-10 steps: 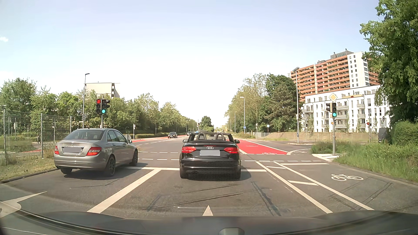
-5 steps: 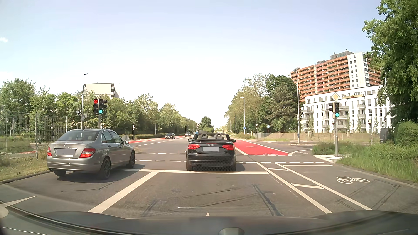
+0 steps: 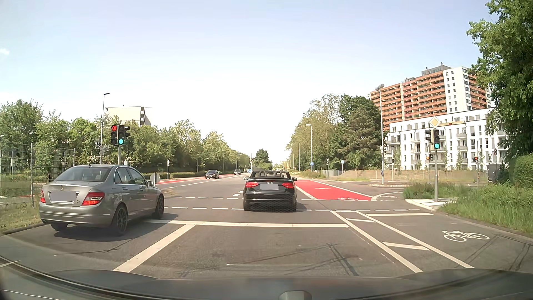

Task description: Follow the waypoints while adhering to traffic rules and regulations

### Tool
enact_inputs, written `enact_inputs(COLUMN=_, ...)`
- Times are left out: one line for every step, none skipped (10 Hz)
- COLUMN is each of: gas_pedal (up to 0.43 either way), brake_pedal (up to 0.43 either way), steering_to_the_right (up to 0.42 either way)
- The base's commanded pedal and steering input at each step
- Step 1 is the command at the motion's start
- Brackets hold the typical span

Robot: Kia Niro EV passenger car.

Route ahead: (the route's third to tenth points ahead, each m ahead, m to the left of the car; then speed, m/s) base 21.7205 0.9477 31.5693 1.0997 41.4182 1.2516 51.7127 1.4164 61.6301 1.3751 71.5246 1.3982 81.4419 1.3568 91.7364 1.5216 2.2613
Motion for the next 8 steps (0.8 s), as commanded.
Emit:
enact_inputs(gas_pedal=0.350, brake_pedal=0.000, steering_to_the_right=0.007)
enact_inputs(gas_pedal=0.358, brake_pedal=0.000, steering_to_the_right=0.007)
enact_inputs(gas_pedal=0.358, brake_pedal=0.000, steering_to_the_right=0.007)
enact_inputs(gas_pedal=0.358, brake_pedal=0.000, steering_to_the_right=0.007)
enact_inputs(gas_pedal=0.378, brake_pedal=0.000, steering_to_the_right=0.007)
enact_inputs(gas_pedal=0.378, brake_pedal=0.000, steering_to_the_right=0.007)
enact_inputs(gas_pedal=0.390, brake_pedal=0.000, steering_to_the_right=0.007)
enact_inputs(gas_pedal=0.390, brake_pedal=0.000, steering_to_the_right=0.007)
